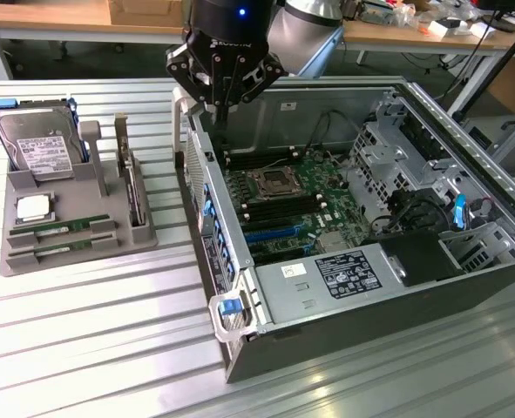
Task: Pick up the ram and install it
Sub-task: 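Reach for the ram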
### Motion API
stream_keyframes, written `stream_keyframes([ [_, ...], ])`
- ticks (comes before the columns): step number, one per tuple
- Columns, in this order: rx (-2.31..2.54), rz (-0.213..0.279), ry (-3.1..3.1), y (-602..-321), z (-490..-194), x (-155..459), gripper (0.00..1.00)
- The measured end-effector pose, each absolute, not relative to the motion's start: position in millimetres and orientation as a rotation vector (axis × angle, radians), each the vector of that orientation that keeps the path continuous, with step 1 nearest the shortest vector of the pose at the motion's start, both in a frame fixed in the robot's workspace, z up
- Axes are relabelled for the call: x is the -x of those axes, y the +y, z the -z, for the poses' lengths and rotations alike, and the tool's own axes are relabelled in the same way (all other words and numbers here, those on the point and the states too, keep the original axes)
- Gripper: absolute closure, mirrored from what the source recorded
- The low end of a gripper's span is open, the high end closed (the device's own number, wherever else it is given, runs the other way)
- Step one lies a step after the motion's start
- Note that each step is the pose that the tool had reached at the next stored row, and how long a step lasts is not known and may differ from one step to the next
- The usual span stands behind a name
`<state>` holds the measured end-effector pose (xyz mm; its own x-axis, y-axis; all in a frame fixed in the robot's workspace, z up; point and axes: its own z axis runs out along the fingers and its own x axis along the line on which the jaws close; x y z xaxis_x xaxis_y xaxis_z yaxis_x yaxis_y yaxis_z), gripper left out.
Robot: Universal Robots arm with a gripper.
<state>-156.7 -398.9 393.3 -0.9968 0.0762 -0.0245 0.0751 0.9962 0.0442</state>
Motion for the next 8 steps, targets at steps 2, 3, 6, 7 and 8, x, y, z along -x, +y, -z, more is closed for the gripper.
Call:
stream_keyframes([
  [2, -0.118, -0.067, 3.112, -398.9, -393.3, 158.1, 0.89],
  [3, -0.118, -0.067, 3.113, -398.9, -393.3, 158.3, 0.89],
  [6, -0.118, -0.067, 3.112, -398.9, -393.3, 159.9, 0.89],
  [7, -0.118, -0.067, 3.113, -398.9, -393.3, 160.4, 0.89],
  [8, -0.118, -0.067, 3.113, -398.9, -393.3, 161.2, 0.89],
])
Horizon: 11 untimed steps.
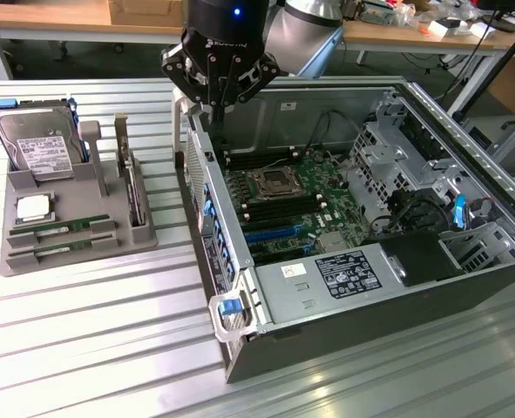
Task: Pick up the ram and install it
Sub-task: 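Reach for the ram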
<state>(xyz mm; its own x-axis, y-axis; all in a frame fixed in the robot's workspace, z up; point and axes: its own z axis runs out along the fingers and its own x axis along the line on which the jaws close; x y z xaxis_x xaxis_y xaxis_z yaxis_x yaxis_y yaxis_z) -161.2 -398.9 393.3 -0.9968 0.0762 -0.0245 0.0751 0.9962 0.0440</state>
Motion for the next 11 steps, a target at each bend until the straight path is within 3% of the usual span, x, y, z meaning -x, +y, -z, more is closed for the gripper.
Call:
stream_keyframes([
  [11, -0.118, -0.066, 3.112, -398.9, -393.3, 167.2, 0.89],
])
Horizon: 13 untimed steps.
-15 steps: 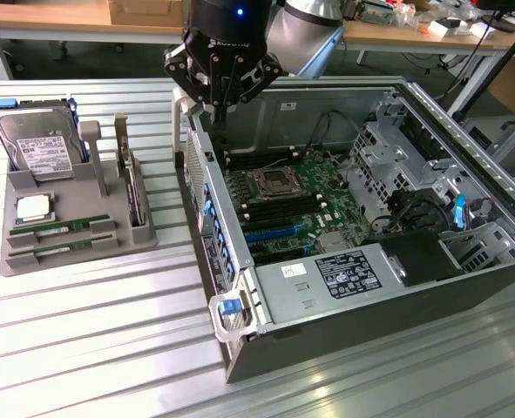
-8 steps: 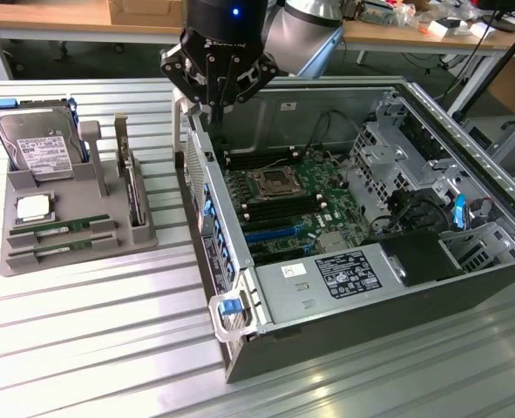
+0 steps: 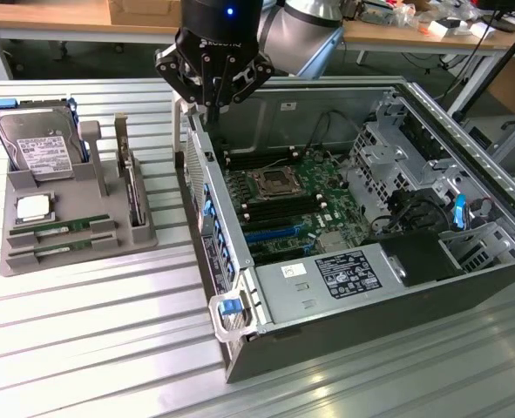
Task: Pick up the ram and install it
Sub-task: 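Reach for the ram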
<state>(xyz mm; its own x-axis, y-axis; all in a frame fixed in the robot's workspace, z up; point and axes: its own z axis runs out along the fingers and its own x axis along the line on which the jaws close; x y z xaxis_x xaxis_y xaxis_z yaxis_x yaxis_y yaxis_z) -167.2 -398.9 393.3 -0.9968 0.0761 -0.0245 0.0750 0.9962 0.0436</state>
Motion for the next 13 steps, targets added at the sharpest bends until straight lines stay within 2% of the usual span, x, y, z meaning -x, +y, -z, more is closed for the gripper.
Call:
stream_keyframes([
  [13, -0.118, -0.066, 3.112, -398.9, -393.3, 176.2, 0.89],
])
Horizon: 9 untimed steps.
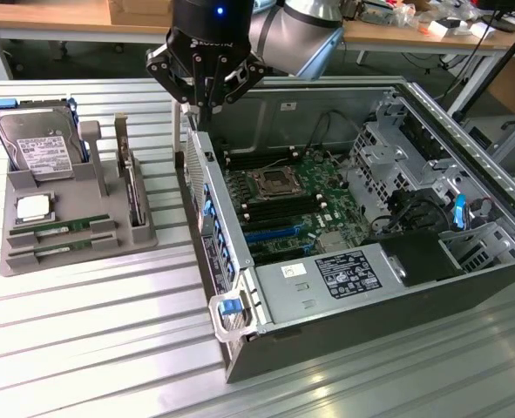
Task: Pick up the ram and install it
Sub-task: 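Reach for the ram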
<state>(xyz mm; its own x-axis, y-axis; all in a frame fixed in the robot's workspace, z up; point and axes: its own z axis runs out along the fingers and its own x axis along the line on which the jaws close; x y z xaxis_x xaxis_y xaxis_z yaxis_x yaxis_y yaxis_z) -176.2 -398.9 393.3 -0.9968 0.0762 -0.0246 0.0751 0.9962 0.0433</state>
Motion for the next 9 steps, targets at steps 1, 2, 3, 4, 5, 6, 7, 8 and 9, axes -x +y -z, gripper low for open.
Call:
stream_keyframes([
  [1, -0.118, -0.066, 3.112, -398.9, -393.3, 177.2, 0.89],
  [2, -0.118, -0.066, 3.112, -398.9, -393.3, 178.3, 0.89],
  [3, -0.118, -0.066, 3.112, -398.9, -393.3, 179.3, 0.89],
  [4, -0.118, -0.066, 3.112, -398.9, -393.3, 180.0, 0.89],
  [5, -0.118, -0.066, 3.112, -398.9, -393.3, 180.7, 0.89],
  [6, -0.118, -0.066, 3.113, -398.9, -393.3, 181.5, 0.89],
  [7, -0.118, -0.066, 3.113, -398.9, -393.3, 182.4, 0.89],
  [8, -0.118, -0.066, 3.113, -398.9, -393.3, 183.3, 0.89],
  [9, -0.118, -0.066, 3.113, -398.9, -393.3, 184.1, 0.89],
])
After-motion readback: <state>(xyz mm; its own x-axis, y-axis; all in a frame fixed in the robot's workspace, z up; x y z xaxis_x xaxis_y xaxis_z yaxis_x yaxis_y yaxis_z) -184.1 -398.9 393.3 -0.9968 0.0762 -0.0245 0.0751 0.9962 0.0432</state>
